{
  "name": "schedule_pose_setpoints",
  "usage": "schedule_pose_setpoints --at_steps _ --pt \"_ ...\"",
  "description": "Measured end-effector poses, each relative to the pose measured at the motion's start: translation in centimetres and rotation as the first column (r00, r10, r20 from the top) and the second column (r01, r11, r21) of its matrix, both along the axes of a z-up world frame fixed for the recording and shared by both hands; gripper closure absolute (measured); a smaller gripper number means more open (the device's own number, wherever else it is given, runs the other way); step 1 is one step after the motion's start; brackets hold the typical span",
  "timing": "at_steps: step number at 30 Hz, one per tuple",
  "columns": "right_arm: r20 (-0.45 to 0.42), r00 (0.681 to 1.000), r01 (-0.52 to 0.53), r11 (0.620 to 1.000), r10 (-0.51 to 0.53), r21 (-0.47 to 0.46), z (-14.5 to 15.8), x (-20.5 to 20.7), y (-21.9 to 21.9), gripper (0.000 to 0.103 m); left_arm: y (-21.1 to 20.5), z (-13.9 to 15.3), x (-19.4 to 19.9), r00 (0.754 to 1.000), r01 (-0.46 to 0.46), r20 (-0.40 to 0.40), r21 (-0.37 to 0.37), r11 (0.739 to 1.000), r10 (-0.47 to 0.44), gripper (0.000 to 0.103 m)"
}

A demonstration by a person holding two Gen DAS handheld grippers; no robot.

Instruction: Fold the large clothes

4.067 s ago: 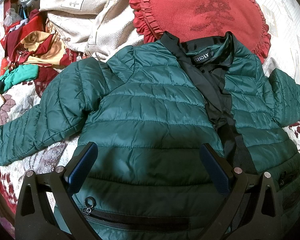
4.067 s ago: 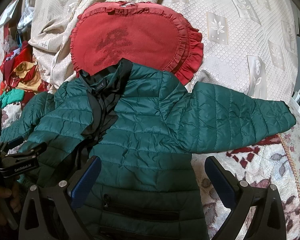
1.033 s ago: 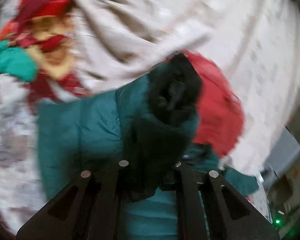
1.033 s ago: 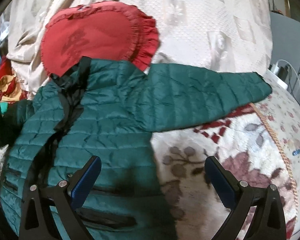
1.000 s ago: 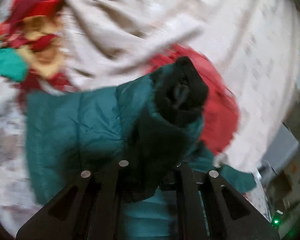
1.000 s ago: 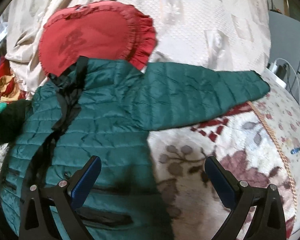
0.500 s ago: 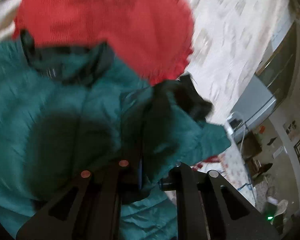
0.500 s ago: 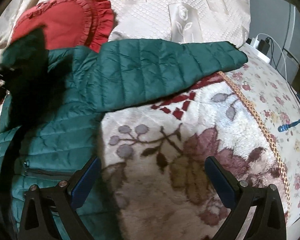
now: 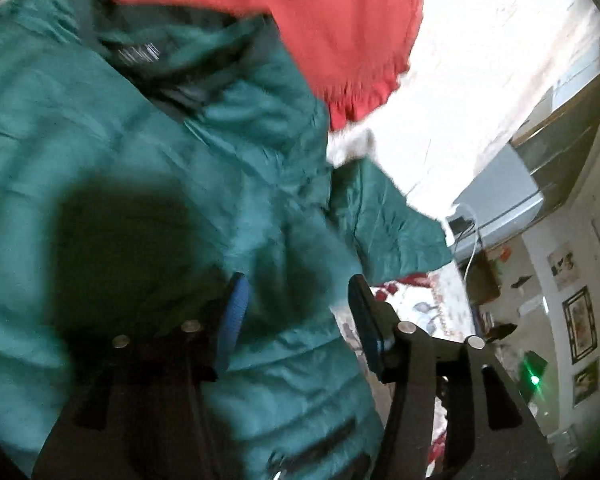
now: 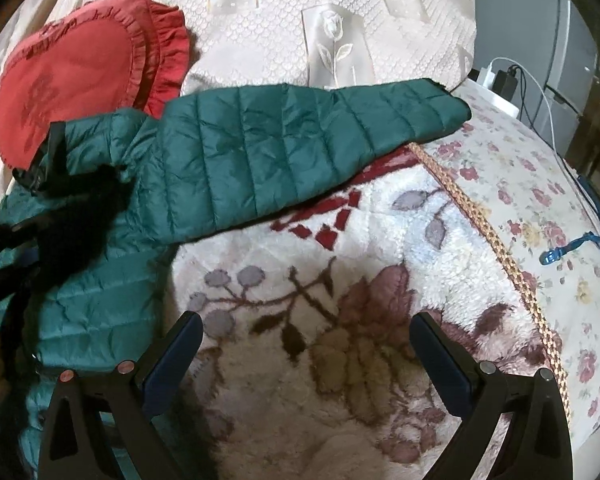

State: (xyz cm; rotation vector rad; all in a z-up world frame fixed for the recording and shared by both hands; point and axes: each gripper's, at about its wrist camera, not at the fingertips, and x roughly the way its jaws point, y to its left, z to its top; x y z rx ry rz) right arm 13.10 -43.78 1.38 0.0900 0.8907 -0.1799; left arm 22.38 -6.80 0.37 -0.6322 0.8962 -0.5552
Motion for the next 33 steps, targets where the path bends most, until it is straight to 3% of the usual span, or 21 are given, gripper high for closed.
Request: schedule_pose_setpoints --at_steps 3,5,8,10,12,14,17,21,22,26,28,30,33 --pt "0.028 1.0 -0.005 1.0 0.004 0.031 0.9 0.1 1.4 0.001 4.3 1.0 -1.1 0.997 -0.06 0.054 -0.012 0.998 0.06 0.047" --pt "0.058 0.998 -0.019 0.999 0.018 0.032 1.6 0.3 2.9 0.0 7.8 2.2 -1.3 0.98 -0.167 0.127 0.084 0.982 0.155 0.047" --pt "0.126 0.988 -0.099 0.995 0.094 0.032 2.7 0.9 6.5 0.0 12.7 1.8 -1.1 0.938 -0.332 0.174 0.194 0.923 0.301 0.047" --pt "0.182 0.961 -0.217 0.975 0.207 0.039 3.4 2.1 10.2 0.0 15.2 0.6 -0.1 0.905 -0.424 0.133 0.299 0.855 0.403 0.047" --pt "0.213 0.927 -0.326 0.944 0.309 0.05 3.7 3.8 13.5 0.0 16.8 -0.2 0.4 0.887 -0.459 0.112 0.323 0.828 0.448 0.048" --pt "0.217 0.894 -0.416 0.906 0.391 0.08 3.4 5.6 16.3 0.0 17.4 -1.4 1.4 0.883 -0.459 0.053 0.3 0.836 0.466 0.048" --pt "0.142 0.883 -0.468 0.863 0.447 0.193 1.1 9.1 19.4 0.001 19.0 -3.0 1.3 0.87 -0.471 -0.03 0.24 0.848 0.492 0.048" --pt "-0.117 0.912 -0.37 0.911 0.394 0.185 -4.7 13.2 20.3 0.0 18.6 -3.0 1.4 0.875 -0.457 -0.035 0.267 0.848 0.483 0.048" --pt "-0.134 0.91 -0.361 0.907 0.394 0.217 -5.5 13.6 19.9 0.0 18.4 -2.8 1.3 0.874 -0.459 -0.036 0.272 0.846 0.485 0.048" --pt "-0.127 0.907 -0.375 0.907 0.402 0.194 -4.5 13.4 20.2 0.002 19.2 -0.4 0.7 0.854 -0.511 0.011 0.2 0.836 0.52 0.048" --pt "-0.038 0.922 -0.371 0.909 0.384 0.19 -2.2 13.1 20.1 0.002 19.7 1.3 0.7 0.848 -0.53 0.097 0.198 0.824 0.522 0.048" --pt "0.074 0.924 -0.383 0.904 0.376 0.189 0.2 13.1 20.3 0.002 19.8 2.1 1.7 0.842 -0.539 0.164 0.253 0.804 0.513 0.046" --pt "0.148 0.928 -0.366 0.914 0.343 0.175 1.2 15.0 21.2 0.002 20.3 -0.3 3.9 0.865 -0.498 0.101 0.295 0.816 0.491 0.046"
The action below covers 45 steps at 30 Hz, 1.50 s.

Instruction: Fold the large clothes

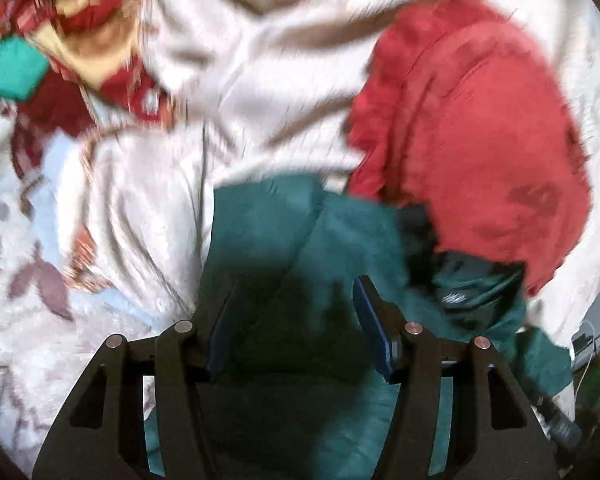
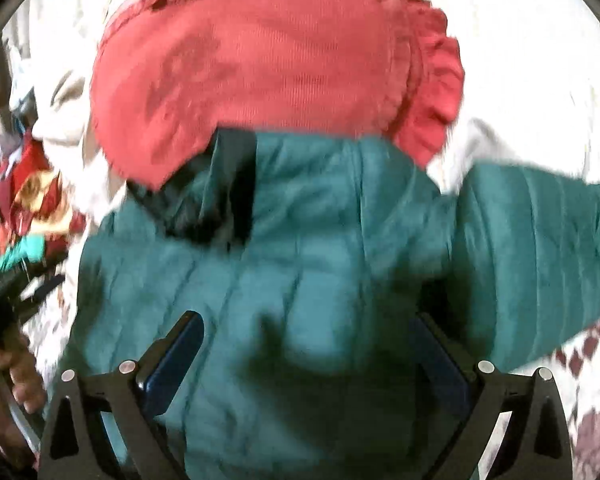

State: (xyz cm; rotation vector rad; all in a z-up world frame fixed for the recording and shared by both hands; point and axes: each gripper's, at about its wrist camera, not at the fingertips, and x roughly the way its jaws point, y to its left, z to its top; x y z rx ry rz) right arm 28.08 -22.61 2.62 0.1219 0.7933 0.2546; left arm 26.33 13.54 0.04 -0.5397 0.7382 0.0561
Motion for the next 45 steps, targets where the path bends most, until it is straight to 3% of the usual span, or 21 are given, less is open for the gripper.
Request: schedule_pose_setpoints --at_steps 3,6,9,11,13,15,18,22,24,25,27,31,37,45 --pt "-0.065 0.997 0.043 0.999 -0.041 0.018 -2.4 3.3 0.5 0.002 0.4 -2.8 1.7 0.995 -0.013 -0.098 0.011 1.0 0.014 0.046" --pt "-0.174 0.982 0.055 0.996 -0.067 -0.073 -6.0 5.0 0.6 0.001 0.3 -3.0 2.0 0.994 -0.013 -0.112 0.035 0.999 0.017 0.046" --pt "-0.18 0.982 0.035 0.996 -0.05 -0.086 -6.7 5.3 1.2 0.001 0.0 -2.5 1.8 0.992 -0.032 -0.121 0.056 0.998 0.039 0.046" --pt "-0.164 0.985 0.034 0.994 -0.05 -0.102 -6.2 5.0 1.7 0.002 -0.2 -1.0 0.9 0.994 -0.062 -0.083 0.044 0.997 0.065 0.046" --pt "-0.137 0.988 0.057 0.992 -0.073 -0.117 -4.9 4.6 2.4 0.002 -1.2 0.6 0.0 1.0 -0.02 -0.006 0.035 0.999 0.02 0.046" --pt "-0.077 0.993 0.075 0.989 -0.085 -0.124 -2.8 3.5 3.6 0.002 -3.5 1.4 -0.1 0.996 0.083 0.024 0.065 0.994 -0.085 0.046" --pt "-0.019 1.0 0.008 0.993 -0.011 -0.118 -0.6 1.6 6.8 0.002 -7.2 0.4 0.5 0.973 0.232 -0.023 0.103 0.967 -0.231 0.046" --pt "-0.04 0.997 -0.067 0.969 0.06 -0.239 -1.8 0.4 10.8 0.002 -9.7 -2.1 0.8 0.962 0.263 -0.135 0.221 0.939 -0.238 0.045" --pt "-0.1 0.994 -0.077 0.961 0.052 -0.266 -4.0 0.9 11.1 0.001 -9.7 -2.3 0.8 0.959 0.275 -0.134 0.21 0.938 -0.251 0.036" --pt "-0.146 0.987 -0.092 0.968 0.059 -0.234 -5.2 1.3 11.0 0.0 -9.8 -2.3 0.8 0.955 0.288 -0.13 0.201 0.936 -0.266 0.027" --pt "-0.192 0.979 -0.101 0.984 0.072 -0.145 -5.9 1.9 10.4 0.0 -10.4 -2.4 0.8 0.949 0.31 -0.129 0.204 0.929 -0.288 0.021" --pt "-0.194 0.978 -0.101 0.986 0.074 -0.133 -5.8 1.7 11.5 0.0 -12.0 -2.7 0.6 0.942 0.331 -0.153 0.284 0.9 -0.298 0.015" --pt "-0.197 0.977 -0.101 0.991 0.082 -0.085 -5.8 1.2 10.4 0.0 -13.0 -2.7 0.3 0.944 0.327 -0.145 0.311 0.892 -0.295 0.014" --pt "-0.193 0.978 -0.101 0.991 0.083 -0.086 -6.2 1.5 9.8 0.0 -14.0 -3.3 0.3 0.947 0.319 -0.148 0.348 0.882 -0.284 0.014"
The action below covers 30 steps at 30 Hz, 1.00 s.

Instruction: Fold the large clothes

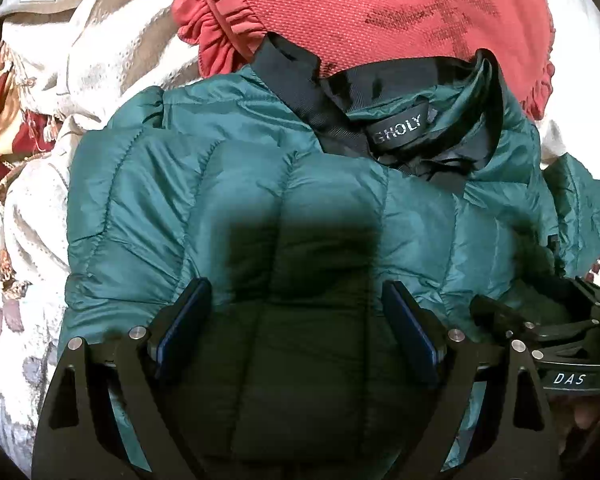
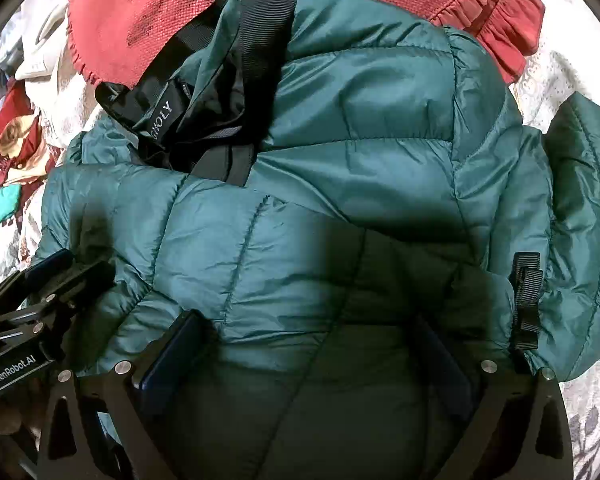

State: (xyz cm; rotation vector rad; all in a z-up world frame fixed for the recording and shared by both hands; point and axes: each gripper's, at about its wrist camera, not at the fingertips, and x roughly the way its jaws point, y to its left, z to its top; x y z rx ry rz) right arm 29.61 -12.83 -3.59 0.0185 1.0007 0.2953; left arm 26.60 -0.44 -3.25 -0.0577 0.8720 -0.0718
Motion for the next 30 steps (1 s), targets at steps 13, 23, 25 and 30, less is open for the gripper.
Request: schedule_pose_setpoints --at_steps 13,23,25,30 --pt "0.007 1.0 0.004 1.0 -0.004 -0.002 0.0 0.1 -4.2 0.0 0.0 1.1 -0.5 0.999 -0.02 0.028 -0.011 1.0 0.021 0.014" --pt "-0.015 0.999 -0.032 0.995 0.031 -0.099 2.1 -4.1 -3.7 0.0 -2.8 0.1 -1.9 0.999 0.005 -0.055 0.09 0.996 0.0 0.014" --pt "-0.029 0.998 -0.052 0.995 0.05 -0.082 1.1 -4.1 -4.2 0.0 -3.4 0.5 -2.1 0.999 0.0 -0.04 0.12 0.993 0.005 0.014" --pt "0.077 0.997 0.026 0.999 -0.023 -0.032 4.6 -4.3 -8.3 0.0 -3.0 2.5 -4.1 0.999 -0.036 0.012 -0.022 0.999 0.036 0.014"
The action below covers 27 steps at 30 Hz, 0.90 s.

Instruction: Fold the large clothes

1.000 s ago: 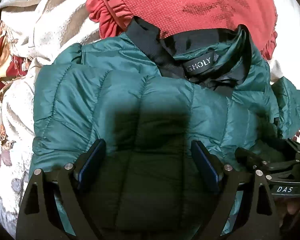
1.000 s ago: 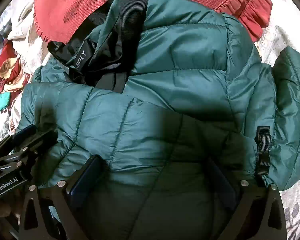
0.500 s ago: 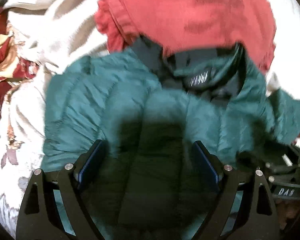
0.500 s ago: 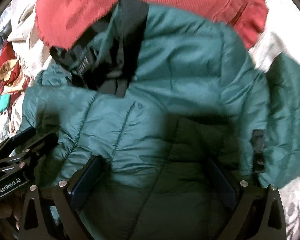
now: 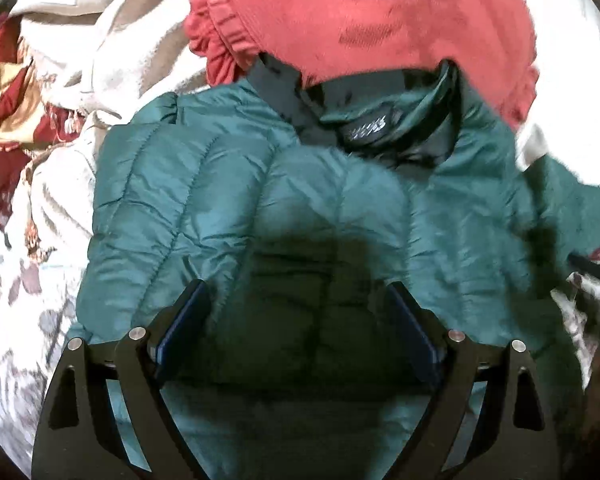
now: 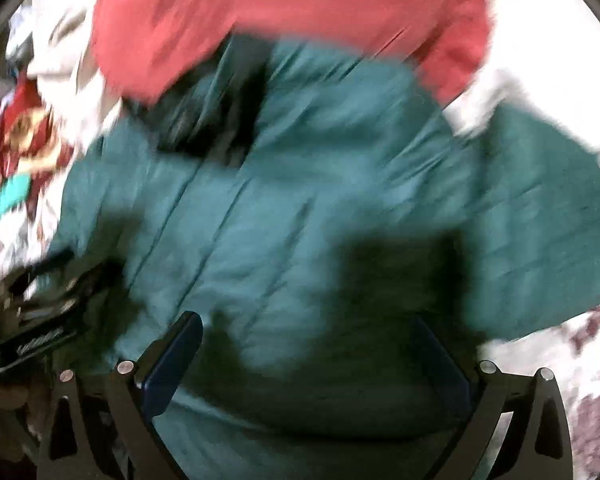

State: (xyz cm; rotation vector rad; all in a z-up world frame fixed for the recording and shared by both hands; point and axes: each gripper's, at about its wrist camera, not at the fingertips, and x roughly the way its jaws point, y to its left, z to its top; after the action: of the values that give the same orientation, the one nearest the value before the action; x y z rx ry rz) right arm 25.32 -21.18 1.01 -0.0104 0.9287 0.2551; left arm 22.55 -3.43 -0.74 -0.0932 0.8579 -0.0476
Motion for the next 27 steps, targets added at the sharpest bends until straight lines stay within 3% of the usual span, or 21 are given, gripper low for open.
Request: schedule_pose_setpoints --at_steps 2,4,7,10,11,12,14,15,17,21,25,26,27 --pt "0.109 0.989 0.105 0.994 -0.102 -0.017 2.5 0.1 -3.9 0.0 -0.5 0.4 -0.5 1.0 0.016 0.012 0.007 1.0 -0.016 0.014" --pt "0.186 0.956 0.232 0.973 -0.225 -0.017 3.9 0.2 -8.4 0.0 -1.3 0.7 -0.8 0.999 0.043 0.01 0.014 0.999 -0.043 0.014" --pt "0.299 0.855 0.454 0.891 -0.425 -0.032 5.6 0.6 -17.7 0.0 -2.0 0.2 -0.6 0.998 0.063 -0.012 0.03 0.998 -0.062 0.014" --pt "0.261 0.747 0.627 0.778 -0.611 0.026 5.7 1.0 -27.4 0.001 -1.7 0.3 0.0 0.999 0.044 -0.005 0.031 0.999 -0.044 0.014" --pt "0.246 0.728 0.652 0.757 -0.64 0.037 5.6 1.2 -29.4 0.001 -1.3 0.2 0.3 0.999 0.037 -0.001 0.028 0.999 -0.037 0.014" --pt "0.207 0.714 0.676 0.736 -0.669 0.045 5.2 1.3 -32.2 0.009 -1.1 0.2 0.5 1.0 0.028 0.001 0.024 0.999 -0.028 0.014" --pt "0.135 0.712 0.69 0.722 -0.689 0.048 4.3 1.7 -36.1 0.022 -0.8 0.0 0.8 1.0 0.015 -0.001 0.024 1.0 -0.015 0.014" --pt "0.109 0.719 0.684 0.727 -0.686 0.06 3.8 2.1 -37.2 0.023 -0.7 -0.1 0.9 1.0 0.007 -0.004 0.028 1.0 -0.007 0.014" --pt "0.095 0.725 0.68 0.731 -0.682 0.053 3.1 2.1 -38.5 0.023 -0.7 -0.4 1.0 1.0 0.002 -0.008 0.032 0.999 -0.001 0.014" --pt "0.109 0.785 0.61 0.792 -0.61 0.038 3.0 4.2 -38.3 0.021 -0.8 -0.6 1.0 1.0 -0.001 -0.007 0.05 0.999 0.002 0.014" --pt "0.125 0.816 0.557 0.826 -0.564 0.087 2.6 5.3 -38.2 0.022 -0.6 -0.8 1.2 1.0 -0.01 -0.004 0.056 0.998 0.01 0.014" --pt "0.129 0.816 0.556 0.826 -0.564 0.091 2.6 5.3 -38.1 0.026 -0.4 -0.7 1.3 1.0 -0.014 -0.004 0.053 0.998 0.015 0.014" --pt "0.134 0.812 0.561 0.823 -0.568 0.088 2.6 5.1 -37.9 0.054 -0.3 -0.7 1.3 1.0 -0.02 -0.004 0.051 0.998 0.02 0.014"
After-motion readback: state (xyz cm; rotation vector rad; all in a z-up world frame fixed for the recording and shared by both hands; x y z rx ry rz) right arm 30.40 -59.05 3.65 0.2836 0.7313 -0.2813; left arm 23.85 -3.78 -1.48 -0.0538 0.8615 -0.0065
